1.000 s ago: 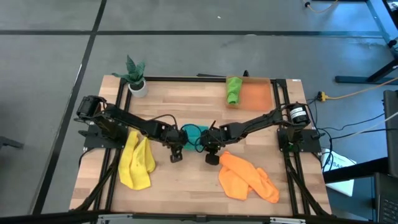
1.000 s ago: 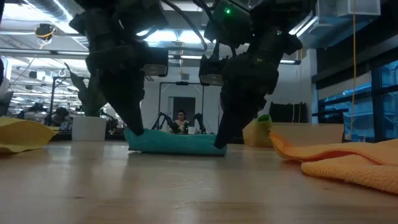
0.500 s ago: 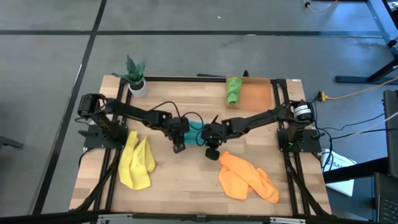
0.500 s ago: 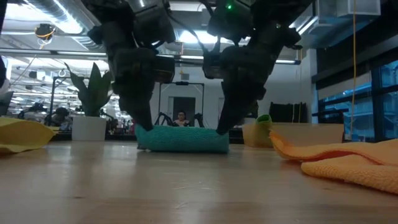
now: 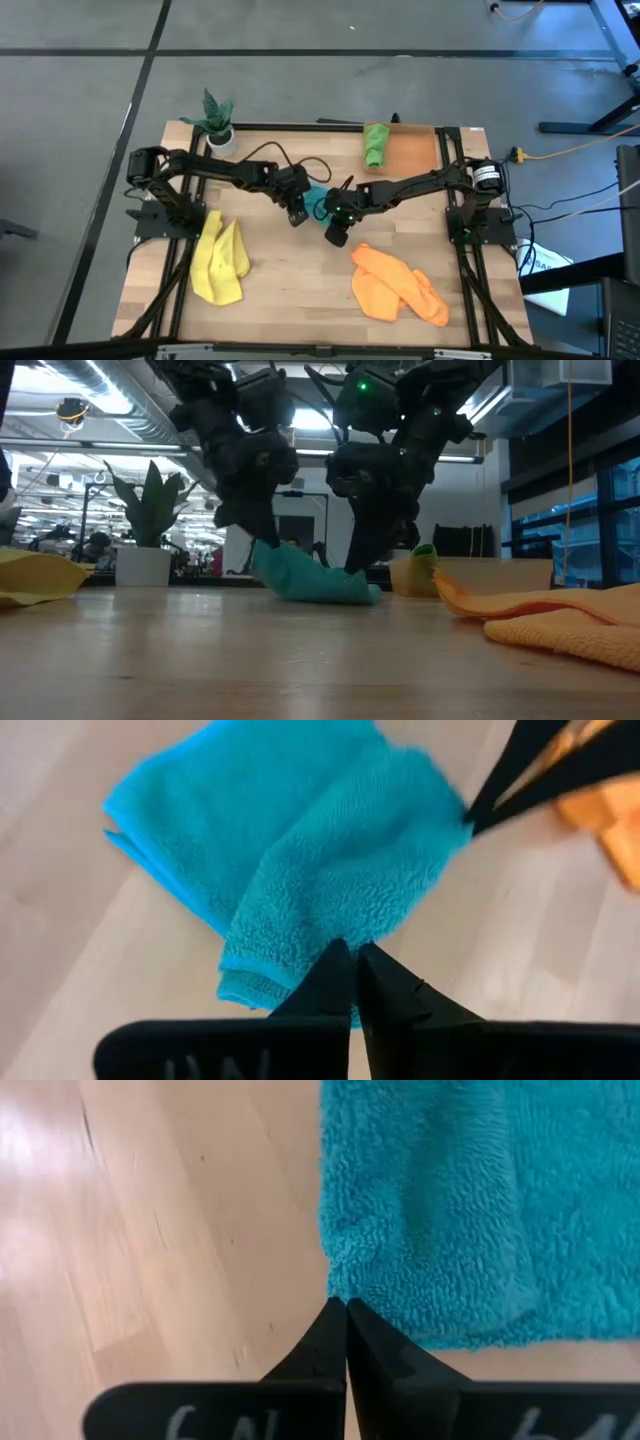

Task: Roll microfiber towels into tight, uniform cylinder then place into a basket
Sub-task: Fold the blue towel

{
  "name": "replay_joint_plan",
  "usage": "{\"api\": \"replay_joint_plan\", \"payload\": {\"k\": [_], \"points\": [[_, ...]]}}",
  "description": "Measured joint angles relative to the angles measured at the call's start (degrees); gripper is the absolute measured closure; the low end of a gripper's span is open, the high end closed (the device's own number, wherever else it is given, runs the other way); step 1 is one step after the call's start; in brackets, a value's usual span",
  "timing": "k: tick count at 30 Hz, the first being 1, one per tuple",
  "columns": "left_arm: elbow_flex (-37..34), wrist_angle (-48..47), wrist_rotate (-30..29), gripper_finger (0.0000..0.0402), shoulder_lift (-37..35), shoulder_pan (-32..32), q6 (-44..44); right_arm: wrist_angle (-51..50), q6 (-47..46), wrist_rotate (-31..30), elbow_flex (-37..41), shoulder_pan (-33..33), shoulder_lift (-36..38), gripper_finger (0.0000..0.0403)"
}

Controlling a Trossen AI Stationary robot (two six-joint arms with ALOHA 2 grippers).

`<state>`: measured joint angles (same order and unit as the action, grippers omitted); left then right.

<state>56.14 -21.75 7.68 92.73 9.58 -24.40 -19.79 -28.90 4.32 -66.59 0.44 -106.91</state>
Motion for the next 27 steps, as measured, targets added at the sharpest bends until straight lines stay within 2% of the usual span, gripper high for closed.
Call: {"api": "replay_joint_plan", "payload": {"k": [9,16,20,27], "points": [[0.8,-2.9,2.1,0.0401,0.0,1.7,-0.9,-1.9,-1.5,-0.1,0.0,-0.5,2.9,0.0400],[0.8,-5.8,3.0,0.0401,0.9,0.7,-1.1,-4.3,-7.7,-0.2,0.0,-1.3,3.7,0.0400],[0.8,-5.4,3.7,0.0401,2.1,0.6,-1.1,-4.4,-10.0,-3.7,0.0,-1.7,3.7,0.0400],[0.8,-3.8,-1.5,0.0401,2.9,1.8,-1.2,-4.4,-11.4,-5.9,0.0,-3.2,3.7,0.0400]]}}
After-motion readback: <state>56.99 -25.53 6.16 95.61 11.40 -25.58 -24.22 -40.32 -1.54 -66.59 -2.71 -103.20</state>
